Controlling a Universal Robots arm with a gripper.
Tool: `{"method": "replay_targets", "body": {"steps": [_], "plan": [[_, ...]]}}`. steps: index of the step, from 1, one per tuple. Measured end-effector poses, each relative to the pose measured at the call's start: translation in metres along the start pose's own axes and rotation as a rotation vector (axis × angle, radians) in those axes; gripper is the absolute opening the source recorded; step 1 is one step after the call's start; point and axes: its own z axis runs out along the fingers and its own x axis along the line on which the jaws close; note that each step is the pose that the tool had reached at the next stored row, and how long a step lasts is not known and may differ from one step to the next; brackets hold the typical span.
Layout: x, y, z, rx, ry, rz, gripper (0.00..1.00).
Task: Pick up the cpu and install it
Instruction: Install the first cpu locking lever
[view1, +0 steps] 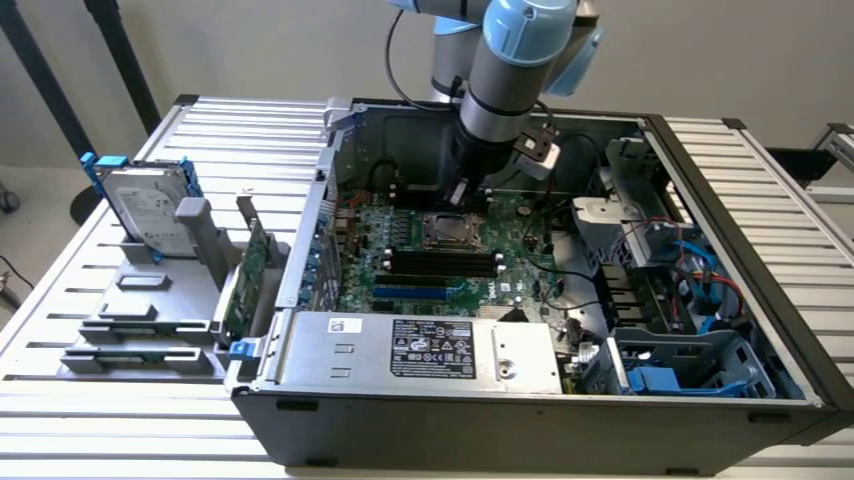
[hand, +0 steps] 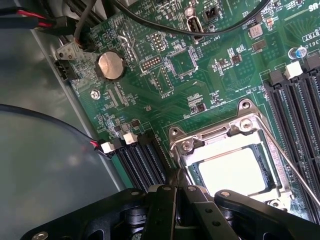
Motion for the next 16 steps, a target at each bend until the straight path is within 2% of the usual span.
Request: {"method": "replay_targets", "body": {"steps": [4,11,16], "plan": [[0.0004,0.0010,0.0000,0.0014,0.0028,0.000,0.11],[-0.0005,0.0026,-0.0003,0.0059,0.0125,-0.001,0.11],[-0.0019,0.0034,-0.0007,0.0072,0.0148,-0.001,0.11]]}}
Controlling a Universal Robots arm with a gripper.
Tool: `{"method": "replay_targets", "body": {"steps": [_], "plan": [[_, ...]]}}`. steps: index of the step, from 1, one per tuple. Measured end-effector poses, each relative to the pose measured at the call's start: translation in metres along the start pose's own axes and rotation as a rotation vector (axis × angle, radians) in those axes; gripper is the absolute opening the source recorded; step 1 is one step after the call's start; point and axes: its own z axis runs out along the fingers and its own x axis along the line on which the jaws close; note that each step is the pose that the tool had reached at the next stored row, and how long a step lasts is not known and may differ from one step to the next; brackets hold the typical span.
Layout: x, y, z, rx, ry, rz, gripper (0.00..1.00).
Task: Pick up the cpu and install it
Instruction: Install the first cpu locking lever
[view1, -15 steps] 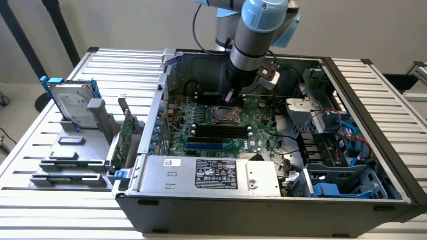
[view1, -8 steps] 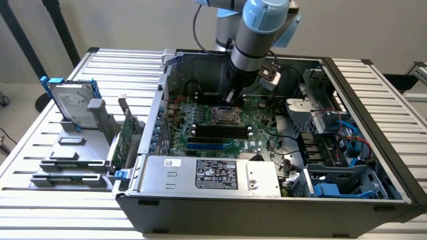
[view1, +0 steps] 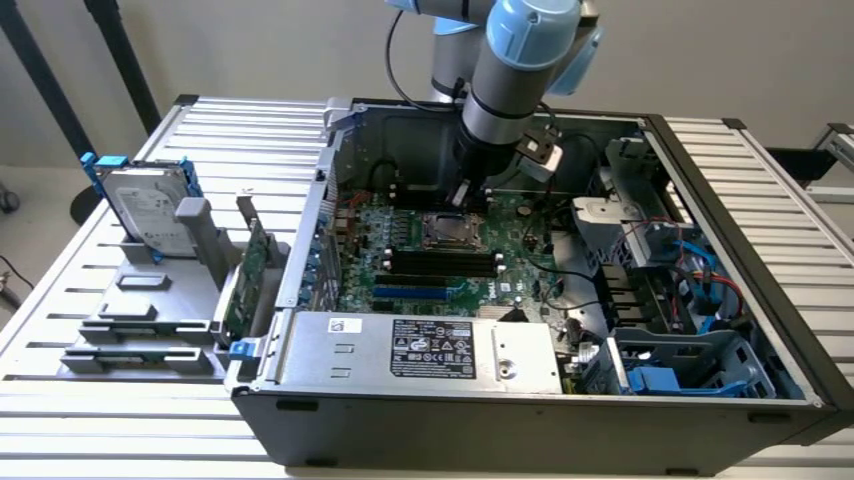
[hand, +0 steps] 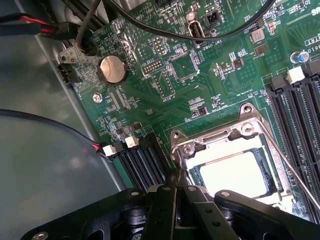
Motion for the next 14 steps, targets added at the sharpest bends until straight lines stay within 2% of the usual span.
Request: {"method": "replay_targets", "body": {"steps": [6,14], "plan": [[0.0000,0.0001,-0.0002,0.0036,0.0072,-0.001,0.11],[-0.0020,0.0017,-0.0011,0.0043,0.0088,-0.001,0.11]]}}
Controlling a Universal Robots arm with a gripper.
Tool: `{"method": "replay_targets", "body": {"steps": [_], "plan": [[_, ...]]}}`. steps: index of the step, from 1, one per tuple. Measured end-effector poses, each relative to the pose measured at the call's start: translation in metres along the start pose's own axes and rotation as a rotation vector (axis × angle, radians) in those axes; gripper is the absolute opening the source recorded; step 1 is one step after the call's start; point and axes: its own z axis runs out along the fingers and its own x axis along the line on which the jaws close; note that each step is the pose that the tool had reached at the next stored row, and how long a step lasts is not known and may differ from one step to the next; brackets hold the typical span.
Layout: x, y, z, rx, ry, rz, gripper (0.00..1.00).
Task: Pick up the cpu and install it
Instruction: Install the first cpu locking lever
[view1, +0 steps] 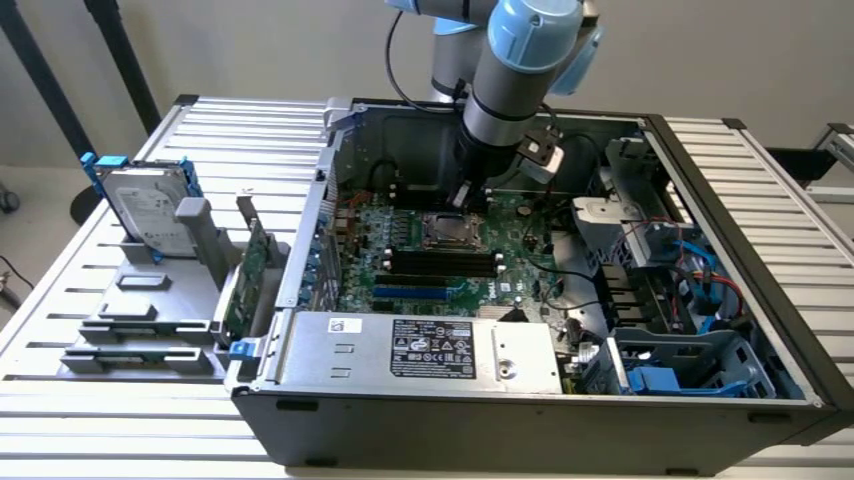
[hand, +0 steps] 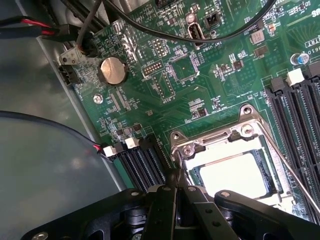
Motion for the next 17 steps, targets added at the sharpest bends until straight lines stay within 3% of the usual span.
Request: {"method": "replay_targets", "body": {"steps": [14,17], "plan": [[-0.0008,0.0006,-0.0005,0.0004,0.0006,0.000,0.11],[-0.0002,-0.0001,-0.0045,0.0007,0.0008,0.000,0.11]]}}
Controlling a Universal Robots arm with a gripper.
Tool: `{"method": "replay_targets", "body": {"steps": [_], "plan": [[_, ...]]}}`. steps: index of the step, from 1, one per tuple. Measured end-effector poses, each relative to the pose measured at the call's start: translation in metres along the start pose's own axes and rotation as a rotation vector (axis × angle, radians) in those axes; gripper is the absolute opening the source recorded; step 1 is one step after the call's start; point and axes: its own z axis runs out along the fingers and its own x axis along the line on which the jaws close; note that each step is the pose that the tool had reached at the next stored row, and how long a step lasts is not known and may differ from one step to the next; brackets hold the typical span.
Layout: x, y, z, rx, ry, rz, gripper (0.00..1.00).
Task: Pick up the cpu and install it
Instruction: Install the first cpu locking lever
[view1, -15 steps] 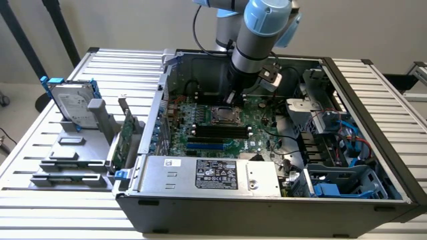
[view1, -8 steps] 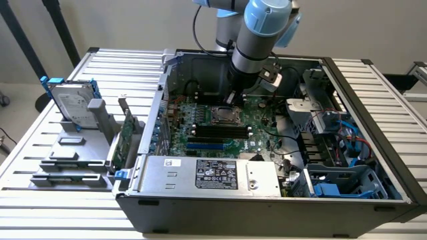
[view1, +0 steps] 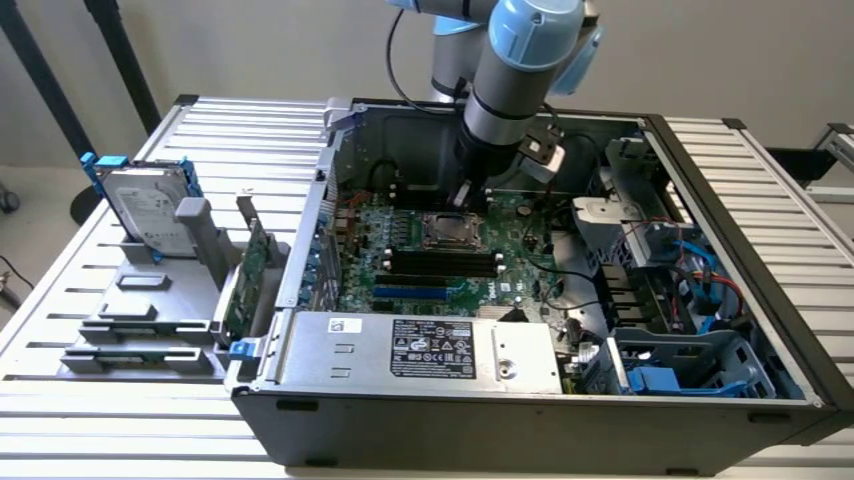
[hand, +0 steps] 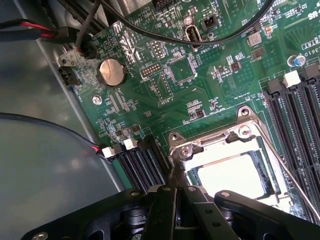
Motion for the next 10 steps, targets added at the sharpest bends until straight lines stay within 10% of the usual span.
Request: {"method": "replay_targets", "body": {"steps": [10], "plan": [[-0.013,0.0044,-0.0193,0.0024,-0.0001,0.000,0.11]]}}
